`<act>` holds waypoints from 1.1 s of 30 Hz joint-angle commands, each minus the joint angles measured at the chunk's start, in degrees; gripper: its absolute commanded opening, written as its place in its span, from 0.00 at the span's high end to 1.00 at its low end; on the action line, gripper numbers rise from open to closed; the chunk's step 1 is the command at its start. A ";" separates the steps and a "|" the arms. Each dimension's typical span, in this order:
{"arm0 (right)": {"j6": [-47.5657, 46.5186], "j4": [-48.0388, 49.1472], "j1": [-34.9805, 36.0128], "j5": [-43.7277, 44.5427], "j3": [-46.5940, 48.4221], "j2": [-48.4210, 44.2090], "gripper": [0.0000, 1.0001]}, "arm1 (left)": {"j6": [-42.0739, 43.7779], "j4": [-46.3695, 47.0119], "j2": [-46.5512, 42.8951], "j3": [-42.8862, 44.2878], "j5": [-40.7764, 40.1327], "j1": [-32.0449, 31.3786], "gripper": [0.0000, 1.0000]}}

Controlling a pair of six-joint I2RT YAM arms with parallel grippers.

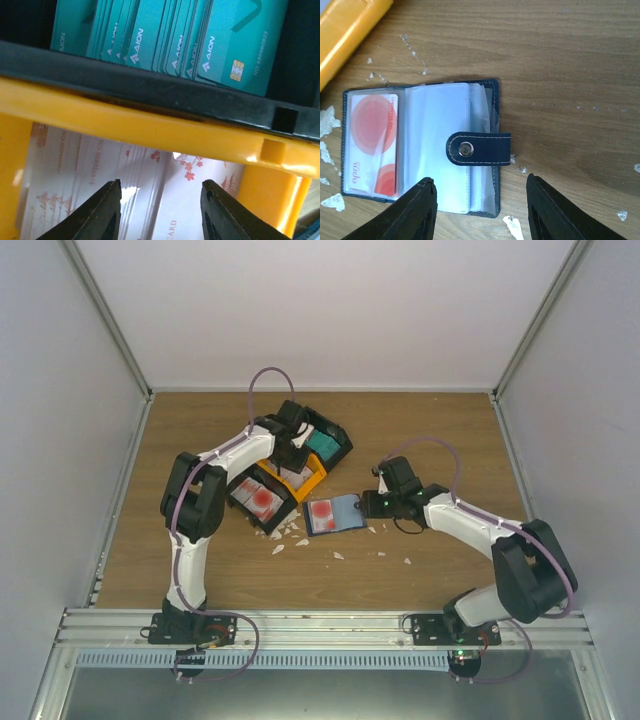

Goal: Put the credit cards into the card holder
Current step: Pick up the credit card from the storage box.

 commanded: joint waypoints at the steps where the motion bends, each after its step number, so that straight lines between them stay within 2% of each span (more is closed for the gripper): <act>1: -0.97 1.32 0.20 -0.56 1.15 2.15 0.50 | 4.39 -2.40 2.25 2.65 -1.78 0.26 0.54; 8: -1.00 1.30 0.21 -0.50 0.44 2.34 0.51 | 4.84 -2.68 3.28 2.54 1.18 0.31 0.68; 19: 0.11 1.54 0.26 0.10 -0.65 1.98 0.51 | 2.63 -4.36 5.91 4.47 1.90 0.24 0.67; 33: 0.75 2.15 0.23 0.55 -0.92 2.93 0.51 | 1.70 -4.28 2.61 2.38 4.44 0.18 0.85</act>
